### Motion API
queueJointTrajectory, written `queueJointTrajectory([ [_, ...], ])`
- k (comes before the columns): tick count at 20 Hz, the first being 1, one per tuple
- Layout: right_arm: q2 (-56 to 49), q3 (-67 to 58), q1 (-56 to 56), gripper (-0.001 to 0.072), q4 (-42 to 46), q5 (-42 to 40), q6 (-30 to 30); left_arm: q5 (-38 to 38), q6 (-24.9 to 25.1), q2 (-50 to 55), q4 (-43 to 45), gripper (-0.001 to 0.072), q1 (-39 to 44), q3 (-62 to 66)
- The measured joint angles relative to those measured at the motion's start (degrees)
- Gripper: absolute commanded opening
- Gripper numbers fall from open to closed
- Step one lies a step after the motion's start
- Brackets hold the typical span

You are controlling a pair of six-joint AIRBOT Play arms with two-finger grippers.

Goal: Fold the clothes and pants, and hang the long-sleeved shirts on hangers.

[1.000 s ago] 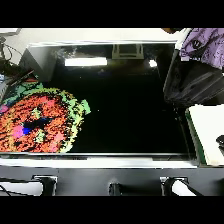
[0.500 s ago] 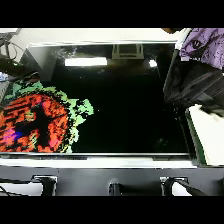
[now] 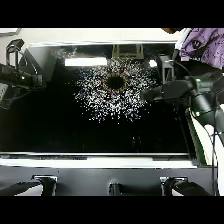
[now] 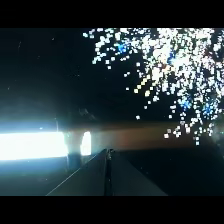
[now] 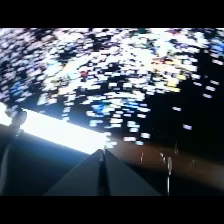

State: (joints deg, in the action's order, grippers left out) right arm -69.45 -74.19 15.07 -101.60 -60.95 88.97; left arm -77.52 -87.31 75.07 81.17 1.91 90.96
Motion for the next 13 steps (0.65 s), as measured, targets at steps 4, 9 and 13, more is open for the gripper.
queueJointTrajectory([
  [4,0.0,0.0,2.7,0.0032,0.9,0.5,0.2,2.1,1.3,-2.7,0.5,0.0019,0.2,-3.0],
  [9,0.0,0.0,3.5,0.0032,1.6,0.9,0.4,2.8,1.7,-3.4,0.5,0.0019,0.2,-3.9],
  [13,0.0,0.0,3.6,0.0032,1.7,1.0,0.4,2.9,1.8,-3.5,0.5,0.0019,0.2,-4.0],
])
